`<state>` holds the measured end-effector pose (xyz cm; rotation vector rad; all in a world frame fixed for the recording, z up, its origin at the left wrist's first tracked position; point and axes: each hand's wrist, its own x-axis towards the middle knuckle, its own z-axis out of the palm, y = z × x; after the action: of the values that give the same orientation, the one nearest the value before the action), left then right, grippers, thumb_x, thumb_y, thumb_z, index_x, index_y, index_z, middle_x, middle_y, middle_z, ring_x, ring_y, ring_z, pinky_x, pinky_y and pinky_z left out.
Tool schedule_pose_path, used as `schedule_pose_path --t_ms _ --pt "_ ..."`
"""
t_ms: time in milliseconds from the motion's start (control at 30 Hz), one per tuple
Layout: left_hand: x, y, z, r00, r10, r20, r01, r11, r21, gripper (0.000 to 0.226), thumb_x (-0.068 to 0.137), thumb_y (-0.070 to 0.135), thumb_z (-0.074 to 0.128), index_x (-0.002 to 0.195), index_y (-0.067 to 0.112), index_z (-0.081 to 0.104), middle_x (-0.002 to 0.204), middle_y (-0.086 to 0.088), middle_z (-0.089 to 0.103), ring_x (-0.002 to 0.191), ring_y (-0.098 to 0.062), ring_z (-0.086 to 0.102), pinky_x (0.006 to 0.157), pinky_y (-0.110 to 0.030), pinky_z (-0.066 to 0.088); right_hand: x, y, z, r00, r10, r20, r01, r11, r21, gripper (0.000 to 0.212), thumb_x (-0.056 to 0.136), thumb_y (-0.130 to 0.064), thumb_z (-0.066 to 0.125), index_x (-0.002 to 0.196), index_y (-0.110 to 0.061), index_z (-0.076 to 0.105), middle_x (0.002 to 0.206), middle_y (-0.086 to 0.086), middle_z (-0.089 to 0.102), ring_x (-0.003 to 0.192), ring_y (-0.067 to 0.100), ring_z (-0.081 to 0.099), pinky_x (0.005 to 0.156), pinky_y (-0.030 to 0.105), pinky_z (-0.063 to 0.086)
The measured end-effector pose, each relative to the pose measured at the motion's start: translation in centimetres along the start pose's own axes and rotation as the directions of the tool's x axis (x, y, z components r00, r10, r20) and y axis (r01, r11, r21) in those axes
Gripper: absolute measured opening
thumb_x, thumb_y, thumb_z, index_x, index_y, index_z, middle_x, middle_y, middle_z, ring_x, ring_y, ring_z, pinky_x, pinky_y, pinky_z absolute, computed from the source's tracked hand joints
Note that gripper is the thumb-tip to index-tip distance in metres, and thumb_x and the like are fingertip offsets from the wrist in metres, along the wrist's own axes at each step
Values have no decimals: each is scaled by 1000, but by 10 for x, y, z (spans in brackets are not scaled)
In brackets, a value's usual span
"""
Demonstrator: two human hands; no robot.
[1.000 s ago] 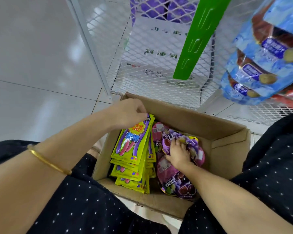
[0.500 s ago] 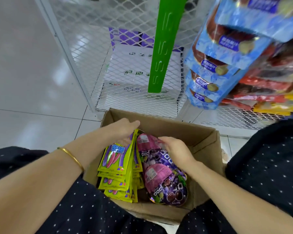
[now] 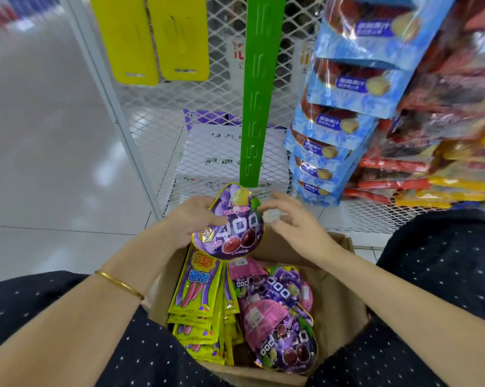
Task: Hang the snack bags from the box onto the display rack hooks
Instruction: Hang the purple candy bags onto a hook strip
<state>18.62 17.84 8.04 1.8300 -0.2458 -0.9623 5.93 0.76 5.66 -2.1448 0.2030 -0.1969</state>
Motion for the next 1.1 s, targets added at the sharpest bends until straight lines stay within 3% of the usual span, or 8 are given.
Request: schedule_pose_path --t_ms 100,267,400,500,600,767,967,1100 --pt "-2 4 3 995 25 92 -26 1000 14 21 85 -11 56 100 2 62 93 -16 69 81 -27 67 79 -40 54 12 -5 9 998 -15 -61 21 993 113 20 85 -7 63 90 -26 59 107 -8 57 109 9 50 94 34 41" --pt "10 19 3 990 130 55 -135 986 103 19 82 -8 60 86 11 63 87 -12 68 82 -27 63 84 -38 51 31 -14 10 981 4 -195 44 969 244 27 78 0 68 76 -24 56 79 -10 60 73 4 52 70 19 41" --pt "26 35 3 984 178 -24 -171 967 189 20 77 6 70 96 3 63 106 -26 65 89 -24 60 86 -41 50 44 -17 10 958 11 -287 69 961 269 35 78 9 63 78 -25 57 81 -13 60 77 -6 55 79 13 43" --pt "39 45 8 935 306 -178 -271 943 194 29 85 13 67 112 6 58 110 -9 61 96 -16 57 80 -26 46 49 -13 14 942 18 -335 65 970 233 30 79 12 59 85 -18 58 83 -16 59 79 -12 53 79 5 39" --pt "53 52 12 877 384 -289 -352 923 157 31 86 15 64 114 7 57 109 -8 63 93 -17 60 85 -30 49 53 -6 17 933 22 -360 39 986 159 28 82 9 57 94 -16 56 87 -17 57 83 -6 53 80 5 38" --pt "63 58 24 862 433 -264 -396 900 182 8 88 15 62 94 9 61 88 -4 64 75 -11 58 62 -14 45 55 2 18 939 80 -335 -50 994 98 29 89 3 52 114 -11 53 100 -10 54 94 5 50 75 -3 33" --pt "66 58 28 864 455 -214 -391 876 284 31 90 20 58 68 -1 52 58 -6 38 55 -15 32 55 -30 23 55 1 20 953 45 -301 -23 997 76 31 90 2 51 117 -11 49 106 -8 51 97 5 48 80 13 35" --pt "66 56 27 866 464 -186 -404 869 287 34 91 21 57 76 -10 53 64 -14 42 60 -17 36 56 -30 25 59 4 19 958 19 -288 -11 999 31 33 88 3 49 118 -11 48 109 -7 51 100 7 47 81 17 35"
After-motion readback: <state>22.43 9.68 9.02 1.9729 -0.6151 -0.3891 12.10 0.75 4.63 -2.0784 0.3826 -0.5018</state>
